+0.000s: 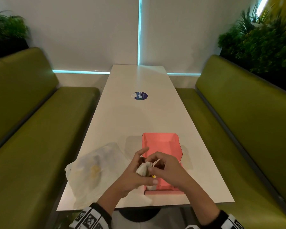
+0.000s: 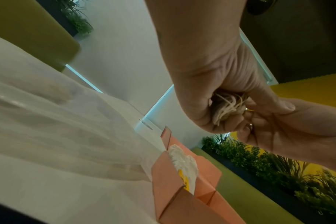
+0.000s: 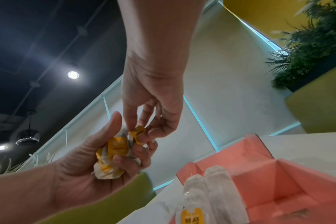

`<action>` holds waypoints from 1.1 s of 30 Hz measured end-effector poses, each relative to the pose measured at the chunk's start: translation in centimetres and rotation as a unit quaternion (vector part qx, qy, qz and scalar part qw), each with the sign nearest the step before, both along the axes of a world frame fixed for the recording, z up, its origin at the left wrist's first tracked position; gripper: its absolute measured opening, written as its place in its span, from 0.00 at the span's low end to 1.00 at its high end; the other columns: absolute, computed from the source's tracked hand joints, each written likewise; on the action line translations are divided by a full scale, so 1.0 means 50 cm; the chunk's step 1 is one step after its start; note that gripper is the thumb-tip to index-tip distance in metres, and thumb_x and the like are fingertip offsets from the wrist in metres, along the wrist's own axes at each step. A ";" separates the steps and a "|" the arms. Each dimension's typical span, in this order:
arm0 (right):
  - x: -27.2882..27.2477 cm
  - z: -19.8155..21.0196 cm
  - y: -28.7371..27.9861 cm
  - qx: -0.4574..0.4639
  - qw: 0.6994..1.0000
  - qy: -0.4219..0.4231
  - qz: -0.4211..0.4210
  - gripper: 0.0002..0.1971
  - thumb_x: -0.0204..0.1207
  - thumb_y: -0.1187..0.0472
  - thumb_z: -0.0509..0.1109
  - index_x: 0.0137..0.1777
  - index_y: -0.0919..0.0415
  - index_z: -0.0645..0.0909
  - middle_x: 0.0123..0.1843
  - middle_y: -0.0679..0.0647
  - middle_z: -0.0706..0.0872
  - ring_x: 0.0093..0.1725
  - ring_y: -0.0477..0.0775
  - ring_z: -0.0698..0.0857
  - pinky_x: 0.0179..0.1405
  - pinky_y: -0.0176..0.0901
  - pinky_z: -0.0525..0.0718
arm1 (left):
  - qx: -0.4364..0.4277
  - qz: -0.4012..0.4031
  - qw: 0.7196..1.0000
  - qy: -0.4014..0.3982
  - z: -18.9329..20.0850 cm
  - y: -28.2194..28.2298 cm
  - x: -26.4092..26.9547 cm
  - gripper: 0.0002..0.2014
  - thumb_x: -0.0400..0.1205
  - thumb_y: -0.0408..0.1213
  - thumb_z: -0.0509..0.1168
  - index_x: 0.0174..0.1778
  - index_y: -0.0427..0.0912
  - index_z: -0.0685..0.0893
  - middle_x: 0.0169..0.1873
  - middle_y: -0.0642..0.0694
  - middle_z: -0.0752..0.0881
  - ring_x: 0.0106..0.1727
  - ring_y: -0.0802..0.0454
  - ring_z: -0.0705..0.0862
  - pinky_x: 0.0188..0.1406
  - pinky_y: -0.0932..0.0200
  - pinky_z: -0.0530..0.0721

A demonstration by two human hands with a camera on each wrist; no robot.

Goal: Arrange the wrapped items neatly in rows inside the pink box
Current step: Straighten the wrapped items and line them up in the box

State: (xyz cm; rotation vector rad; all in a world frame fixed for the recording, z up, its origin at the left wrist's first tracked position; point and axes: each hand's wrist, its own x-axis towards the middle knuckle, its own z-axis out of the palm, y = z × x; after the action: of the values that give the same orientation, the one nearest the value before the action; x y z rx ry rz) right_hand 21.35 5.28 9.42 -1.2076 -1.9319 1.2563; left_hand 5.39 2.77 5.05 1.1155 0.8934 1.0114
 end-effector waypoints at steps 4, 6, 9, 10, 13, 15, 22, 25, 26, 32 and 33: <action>0.000 0.009 0.001 -0.007 0.999 0.011 -0.042 0.15 0.72 0.73 0.67 0.46 0.51 0.83 0.45 0.48 0.86 0.31 0.37 0.78 0.33 0.27 0.79 | -0.028 0.046 0.997 -0.056 -0.001 -0.004 -0.009 0.27 0.70 0.29 0.72 0.66 0.43 0.76 0.47 0.38 0.82 0.39 0.47 0.84 0.31 0.58 0.81; 0.004 0.010 0.003 -0.010 0.998 0.024 -0.065 0.17 0.71 0.76 0.66 0.44 0.49 0.83 0.45 0.48 0.86 0.28 0.36 0.74 0.32 0.28 0.77 | -0.033 0.060 0.996 -0.062 -0.002 -0.005 -0.013 0.18 0.71 0.30 0.70 0.58 0.36 0.81 0.41 0.35 0.82 0.36 0.46 0.83 0.29 0.57 0.80; 0.005 0.012 0.001 -0.025 0.996 0.037 -0.072 0.18 0.71 0.75 0.68 0.46 0.48 0.82 0.46 0.48 0.86 0.30 0.35 0.76 0.36 0.31 0.79 | -0.026 0.079 0.996 -0.045 -0.002 -0.007 -0.017 0.08 0.72 0.33 0.70 0.46 0.35 0.84 0.37 0.36 0.82 0.36 0.45 0.82 0.29 0.58 0.79; 0.005 0.012 0.000 -0.028 0.997 0.033 -0.069 0.18 0.70 0.75 0.68 0.47 0.48 0.82 0.47 0.47 0.86 0.30 0.35 0.76 0.36 0.31 0.80 | -0.026 0.082 0.995 -0.044 -0.002 -0.008 -0.016 0.08 0.73 0.35 0.69 0.45 0.36 0.84 0.37 0.37 0.83 0.36 0.45 0.82 0.29 0.58 0.79; 0.004 0.014 -0.003 -0.028 0.998 0.017 -0.061 0.18 0.70 0.74 0.69 0.48 0.47 0.81 0.46 0.47 0.85 0.29 0.36 0.76 0.33 0.29 0.79 | -0.023 0.093 0.995 -0.023 0.002 -0.011 -0.012 0.14 0.74 0.42 0.68 0.51 0.38 0.84 0.38 0.40 0.83 0.34 0.46 0.81 0.27 0.58 0.78; 0.002 0.016 -0.005 -0.020 0.998 0.004 -0.057 0.18 0.70 0.72 0.71 0.47 0.44 0.80 0.46 0.47 0.85 0.31 0.41 0.76 0.34 0.32 0.80 | -0.014 0.101 0.995 0.014 0.003 -0.011 -0.007 0.16 0.72 0.44 0.73 0.52 0.39 0.84 0.37 0.41 0.84 0.33 0.48 0.81 0.26 0.59 0.77; 0.014 0.020 0.000 -0.100 0.992 0.035 -0.074 0.18 0.68 0.69 0.77 0.53 0.49 0.80 0.49 0.51 0.86 0.39 0.47 0.86 0.40 0.35 0.86 | -0.030 0.157 0.987 0.034 0.003 -0.010 0.001 0.05 0.77 0.35 0.71 0.46 0.38 0.87 0.34 0.41 0.86 0.31 0.47 0.81 0.25 0.59 0.77; 0.019 0.022 0.003 -0.141 0.988 0.014 -0.056 0.16 0.69 0.66 0.77 0.55 0.53 0.81 0.48 0.54 0.89 0.41 0.53 0.90 0.43 0.42 0.88 | -0.039 0.157 0.986 0.030 0.000 -0.015 0.003 0.06 0.78 0.35 0.70 0.48 0.38 0.87 0.33 0.41 0.85 0.31 0.47 0.81 0.25 0.59 0.77; 0.019 0.022 0.003 -0.148 0.987 0.019 -0.055 0.14 0.70 0.66 0.77 0.54 0.56 0.82 0.47 0.57 0.90 0.40 0.54 0.90 0.45 0.45 0.88 | -0.041 0.157 0.986 0.028 -0.001 -0.015 0.005 0.06 0.79 0.35 0.69 0.49 0.37 0.86 0.33 0.41 0.85 0.31 0.47 0.81 0.24 0.59 0.77; 0.018 0.025 0.001 -0.148 0.986 0.039 -0.069 0.11 0.73 0.64 0.75 0.54 0.56 0.82 0.46 0.57 0.89 0.38 0.52 0.89 0.44 0.46 0.87 | -0.047 0.166 0.985 0.021 -0.002 -0.015 0.009 0.07 0.80 0.37 0.68 0.48 0.39 0.86 0.34 0.42 0.85 0.34 0.47 0.81 0.27 0.59 0.77; 0.017 0.024 0.002 -0.147 0.986 0.037 -0.072 0.11 0.73 0.63 0.75 0.54 0.54 0.82 0.48 0.55 0.88 0.38 0.51 0.89 0.42 0.44 0.87 | -0.045 0.167 0.985 0.020 -0.001 -0.016 0.010 0.07 0.79 0.38 0.68 0.48 0.39 0.86 0.34 0.43 0.85 0.34 0.48 0.81 0.27 0.59 0.77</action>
State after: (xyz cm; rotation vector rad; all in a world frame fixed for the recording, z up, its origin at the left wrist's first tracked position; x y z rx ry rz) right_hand 22.20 5.36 10.60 -1.3954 -1.6152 1.5229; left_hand 5.88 1.95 5.00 0.9283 1.1742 1.2120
